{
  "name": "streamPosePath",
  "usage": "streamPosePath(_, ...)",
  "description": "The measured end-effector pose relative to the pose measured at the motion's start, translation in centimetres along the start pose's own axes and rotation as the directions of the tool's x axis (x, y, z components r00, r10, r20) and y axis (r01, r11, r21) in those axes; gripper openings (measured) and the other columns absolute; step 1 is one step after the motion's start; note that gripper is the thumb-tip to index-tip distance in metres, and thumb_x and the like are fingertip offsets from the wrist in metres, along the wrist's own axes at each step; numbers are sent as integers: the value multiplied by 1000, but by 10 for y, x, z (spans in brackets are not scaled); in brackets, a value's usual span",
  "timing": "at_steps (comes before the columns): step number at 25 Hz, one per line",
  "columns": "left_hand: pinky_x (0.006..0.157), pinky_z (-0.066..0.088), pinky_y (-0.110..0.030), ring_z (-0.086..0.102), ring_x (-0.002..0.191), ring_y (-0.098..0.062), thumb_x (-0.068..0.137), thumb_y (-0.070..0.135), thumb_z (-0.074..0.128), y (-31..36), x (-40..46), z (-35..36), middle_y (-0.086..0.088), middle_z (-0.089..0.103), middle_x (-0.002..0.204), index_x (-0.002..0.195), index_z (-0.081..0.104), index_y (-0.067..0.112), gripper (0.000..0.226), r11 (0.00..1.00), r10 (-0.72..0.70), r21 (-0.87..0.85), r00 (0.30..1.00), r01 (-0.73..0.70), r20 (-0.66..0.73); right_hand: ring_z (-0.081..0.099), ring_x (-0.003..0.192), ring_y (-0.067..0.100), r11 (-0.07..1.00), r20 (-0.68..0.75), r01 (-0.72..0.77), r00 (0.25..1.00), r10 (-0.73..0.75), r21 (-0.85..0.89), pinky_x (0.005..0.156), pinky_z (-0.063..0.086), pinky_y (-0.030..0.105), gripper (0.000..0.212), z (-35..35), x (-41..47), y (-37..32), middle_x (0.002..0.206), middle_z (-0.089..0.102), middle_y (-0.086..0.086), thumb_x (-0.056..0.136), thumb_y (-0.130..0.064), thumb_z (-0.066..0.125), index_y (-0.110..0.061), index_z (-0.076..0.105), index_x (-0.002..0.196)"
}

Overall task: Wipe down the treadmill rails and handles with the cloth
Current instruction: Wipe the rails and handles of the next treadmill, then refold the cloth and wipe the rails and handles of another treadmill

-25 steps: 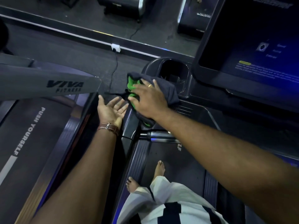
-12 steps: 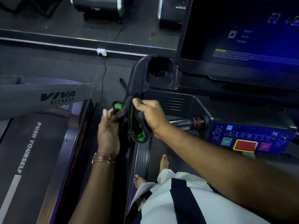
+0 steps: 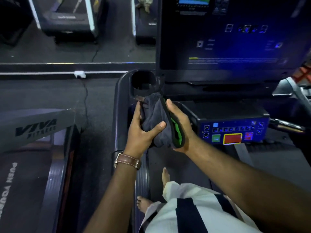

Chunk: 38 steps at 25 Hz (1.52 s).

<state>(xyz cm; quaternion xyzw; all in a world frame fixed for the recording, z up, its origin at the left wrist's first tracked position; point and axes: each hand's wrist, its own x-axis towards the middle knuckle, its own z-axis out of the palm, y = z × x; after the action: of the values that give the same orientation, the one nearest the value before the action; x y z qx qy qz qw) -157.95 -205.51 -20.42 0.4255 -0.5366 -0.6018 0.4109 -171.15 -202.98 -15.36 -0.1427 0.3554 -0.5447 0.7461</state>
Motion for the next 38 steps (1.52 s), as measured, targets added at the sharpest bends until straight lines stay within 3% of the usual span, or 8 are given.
streamPosePath(8,90,54,-50,68,100,-33,86,17,71,1,-3,54,-13,74,99,95,75,13,11,979,-139,-173,974,107,-182,68,107,30,900,-279,36,945,-172,-433,86,54,42,38,-66,-53,-29,118,70,15,93,-8,62,-18,63,130)
streamPosePath(17,72,56,-30,70,79,-18,93,-6,31,0,-101,119,-5,74,89,103,63,6,36,683,-272,-728,946,59,-179,68,105,33,899,-242,-13,965,-104,-438,94,51,47,51,-113,-121,-19,112,72,18,83,8,65,-19,65,127)
streamPosePath(20,72,48,-31,63,71,-17,91,10,37,7,-156,147,-3,68,73,76,68,13,34,568,-299,-810,879,-148,-371,70,94,35,836,-175,-183,979,106,-517,73,54,46,24,-115,-155,-6,103,75,11,88,-17,68,-19,69,112)
streamPosePath(23,102,45,-46,62,108,-32,89,51,46,16,-226,166,-17,67,111,109,68,7,53,477,-185,-804,853,-356,-487,70,80,25,861,-53,-124,992,113,-493,73,58,42,13,-111,-196,16,91,76,8,89,-8,65,-14,72,99)
streamPosePath(25,104,44,-48,59,114,-33,85,57,47,23,-274,170,-18,64,120,126,60,6,67,506,-182,-769,824,-390,-537,70,77,23,873,2,-24,1000,28,-487,78,57,37,14,-101,-219,35,89,76,10,84,1,67,-8,73,94)
streamPosePath(29,73,58,-32,72,83,-23,94,36,40,31,-362,167,-11,75,91,90,78,9,47,574,-206,-660,695,-484,-689,71,82,27,870,148,-46,980,135,-492,80,58,40,17,-68,-261,80,95,75,17,82,0,69,-4,73,99)
streamPosePath(34,91,53,-50,64,105,-41,67,1,62,24,-468,140,-25,64,117,127,54,-6,62,663,-176,-512,551,-546,-816,70,84,26,846,331,-24,914,235,-533,83,57,41,15,-12,-317,146,91,76,10,84,2,68,-7,74,95)
streamPosePath(38,80,57,-50,66,95,-42,51,-16,54,18,-563,114,-28,66,106,102,65,-5,54,830,-168,-292,287,-476,-943,69,80,23,800,443,7,836,325,-600,80,56,43,11,40,-355,213,85,75,7,88,-1,66,-9,73,92)
